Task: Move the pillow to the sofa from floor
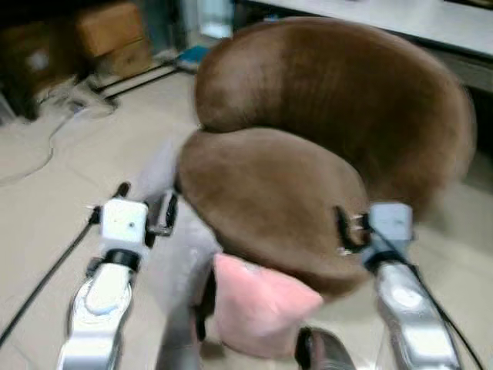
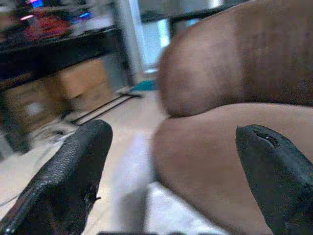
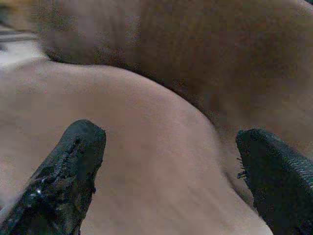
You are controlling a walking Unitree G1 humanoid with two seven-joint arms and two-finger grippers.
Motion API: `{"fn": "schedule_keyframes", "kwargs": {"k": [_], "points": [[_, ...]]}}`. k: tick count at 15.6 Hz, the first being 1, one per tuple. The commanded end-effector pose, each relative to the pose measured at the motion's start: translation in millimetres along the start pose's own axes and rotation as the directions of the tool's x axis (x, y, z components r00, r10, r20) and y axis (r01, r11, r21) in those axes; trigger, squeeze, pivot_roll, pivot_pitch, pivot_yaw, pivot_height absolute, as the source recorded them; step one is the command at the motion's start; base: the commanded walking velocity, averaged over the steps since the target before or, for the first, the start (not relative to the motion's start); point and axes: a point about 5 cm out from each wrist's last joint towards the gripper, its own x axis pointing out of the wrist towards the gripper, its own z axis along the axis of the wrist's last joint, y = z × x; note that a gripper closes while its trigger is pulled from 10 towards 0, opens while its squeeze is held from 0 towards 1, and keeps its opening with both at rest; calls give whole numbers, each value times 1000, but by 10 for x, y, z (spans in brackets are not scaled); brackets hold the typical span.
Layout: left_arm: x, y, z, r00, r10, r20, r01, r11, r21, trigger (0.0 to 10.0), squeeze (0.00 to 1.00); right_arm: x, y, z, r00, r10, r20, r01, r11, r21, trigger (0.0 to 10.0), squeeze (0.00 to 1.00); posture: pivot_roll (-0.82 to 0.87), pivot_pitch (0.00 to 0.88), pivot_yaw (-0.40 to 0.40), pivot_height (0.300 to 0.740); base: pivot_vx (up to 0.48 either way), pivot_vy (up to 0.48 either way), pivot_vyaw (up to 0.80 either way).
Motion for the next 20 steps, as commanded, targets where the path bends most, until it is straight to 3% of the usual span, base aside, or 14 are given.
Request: {"fn": "schedule_keyframes", "kwargs": {"k": [1,3,5,10,17,19,20], "points": [[10,-68,26,1000,-23,10,23,1000,3,10000,0,-29,-119,-72,999,-35,-29,34,999,-15,10000,0,73,0,-24,575,0,0,800],[-7,-79,13,1000,-26,4,26,1000,8,10000,0,-21,-100,-88,999,9,-36,-10,999,-30,10000,0,73,0,-24,575,0,0,722],[-23,-76,6,1000,-25,-2,25,1000,13,10000,0,-17,-26,-141,990,130,-62,-134,989,-55,10000,0,79,0,-28,575,0,0,341],[-27,-86,-11,1000,-20,-9,20,1000,18,10000,0,1,-4,-118,977,207,-51,-207,978,-1,10000,0,73,0,-26,575,0,0,0],[-34,-83,-36,1000,-18,-20,18,1000,21,10000,0,6,66,-130,953,297,-63,-296,955,24,10000,0,72,0,-32,506,0,0,0],[-83,-159,-167,985,-141,-95,143,990,17,10000,0,54,224,-229,893,427,-140,-424,904,53,10000,0,78,0,-37,506,0,0,0],[-122,-203,-236,967,-220,-128,229,972,57,10000,0,108,286,-284,877,450,-169,-449,893,47,10000,1000,81,0,-40,506,0,0,0]]}}
